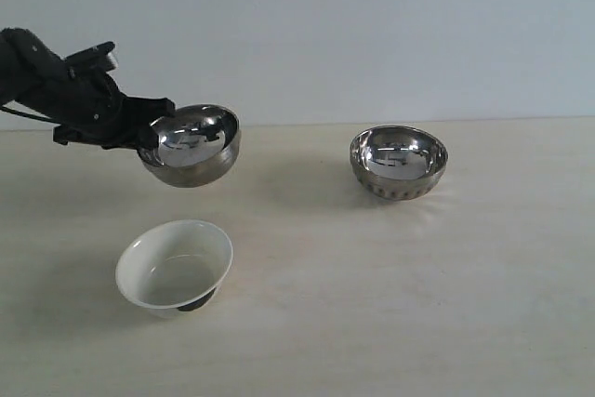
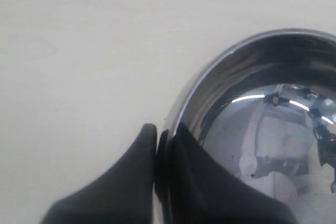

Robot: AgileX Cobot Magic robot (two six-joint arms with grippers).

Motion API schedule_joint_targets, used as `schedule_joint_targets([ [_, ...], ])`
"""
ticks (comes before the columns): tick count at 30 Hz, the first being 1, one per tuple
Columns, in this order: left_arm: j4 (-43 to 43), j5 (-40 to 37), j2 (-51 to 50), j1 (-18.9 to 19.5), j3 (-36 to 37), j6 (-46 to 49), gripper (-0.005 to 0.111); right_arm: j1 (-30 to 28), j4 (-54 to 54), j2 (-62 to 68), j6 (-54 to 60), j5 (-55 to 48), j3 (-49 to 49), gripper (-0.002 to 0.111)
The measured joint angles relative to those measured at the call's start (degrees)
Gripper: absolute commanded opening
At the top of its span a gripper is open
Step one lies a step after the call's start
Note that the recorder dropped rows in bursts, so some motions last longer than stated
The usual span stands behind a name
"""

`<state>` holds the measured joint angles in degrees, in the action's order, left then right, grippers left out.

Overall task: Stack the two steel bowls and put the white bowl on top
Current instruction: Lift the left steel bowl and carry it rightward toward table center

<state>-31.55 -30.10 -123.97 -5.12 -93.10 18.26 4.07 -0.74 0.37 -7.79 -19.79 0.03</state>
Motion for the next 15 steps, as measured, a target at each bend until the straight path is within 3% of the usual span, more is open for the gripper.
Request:
schedule_joint_targets([
  [15,3.8,-12.3,13.1,0.0,1.0,-1.4,0.004,0.0,0.0,0.0,0.0,0.0,0.0,0.000],
])
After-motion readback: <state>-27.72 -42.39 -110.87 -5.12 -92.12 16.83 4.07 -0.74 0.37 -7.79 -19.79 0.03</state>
